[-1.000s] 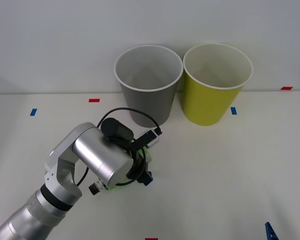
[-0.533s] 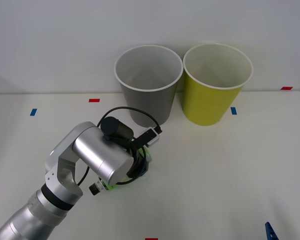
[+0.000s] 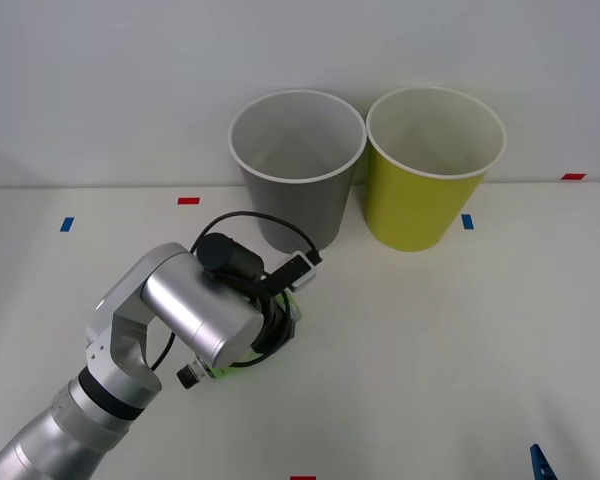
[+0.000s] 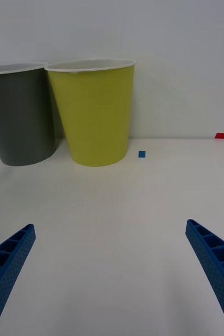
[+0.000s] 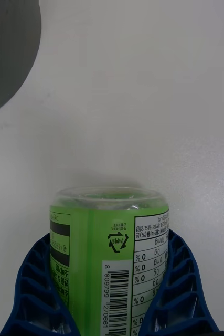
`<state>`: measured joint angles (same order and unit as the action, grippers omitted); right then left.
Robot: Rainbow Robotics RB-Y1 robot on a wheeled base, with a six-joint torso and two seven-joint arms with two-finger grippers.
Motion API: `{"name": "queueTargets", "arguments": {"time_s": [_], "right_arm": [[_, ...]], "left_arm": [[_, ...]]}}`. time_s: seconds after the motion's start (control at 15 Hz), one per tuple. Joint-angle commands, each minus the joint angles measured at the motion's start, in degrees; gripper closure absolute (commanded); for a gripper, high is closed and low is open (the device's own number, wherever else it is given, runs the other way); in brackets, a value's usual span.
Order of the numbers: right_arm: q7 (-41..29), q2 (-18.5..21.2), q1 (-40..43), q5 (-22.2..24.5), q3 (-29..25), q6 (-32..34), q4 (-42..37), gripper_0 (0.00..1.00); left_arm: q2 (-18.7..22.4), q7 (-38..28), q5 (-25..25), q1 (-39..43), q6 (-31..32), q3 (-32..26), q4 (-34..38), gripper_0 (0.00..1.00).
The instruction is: Put cans in the gray bin and PET bottles in the light green bin.
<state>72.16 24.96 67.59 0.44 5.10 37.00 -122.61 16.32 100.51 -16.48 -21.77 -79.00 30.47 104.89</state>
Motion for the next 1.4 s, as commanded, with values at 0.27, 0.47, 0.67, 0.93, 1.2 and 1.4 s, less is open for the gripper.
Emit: {"name": "queueTargets", "arguments": {"time_s": [0.27, 0.47, 0.67, 0.93, 1.2, 1.4], "right_arm": [[0.0, 0.0, 0.0, 0.0, 0.0, 0.0, 0.0, 0.0], [0.0, 0.0, 0.0, 0.0, 0.0, 0.0, 0.0, 0.0], [0.0, 0.0, 0.0, 0.0, 0.0, 0.0, 0.0, 0.0], [0.0, 0.0, 0.0, 0.0, 0.0, 0.0, 0.0, 0.0], [0.0, 0.0, 0.0, 0.0, 0.0, 0.0, 0.0, 0.0], [0.0, 0.0, 0.0, 0.0, 0.0, 0.0, 0.0, 0.0]], "left_arm": [[2.8, 0.8, 1.2, 5.3, 0.2, -2.6, 13.8, 1.0], [3.2, 1.6, 0.7, 9.7, 0.2, -5.2, 20.4, 1.0], [3.5, 2.5, -4.4, 12.5, -0.1, -9.9, 27.2, 1.0], [5.0, 3.0, -9.4, 12.9, -0.5, -16.1, 35.4, 1.0], [4.9, 2.5, -10.4, 12.8, -0.5, -20.6, 42.2, 1.0], [4.9, 1.9, -11.4, 12.5, 0.4, -24.5, 45.1, 1.0]]}}
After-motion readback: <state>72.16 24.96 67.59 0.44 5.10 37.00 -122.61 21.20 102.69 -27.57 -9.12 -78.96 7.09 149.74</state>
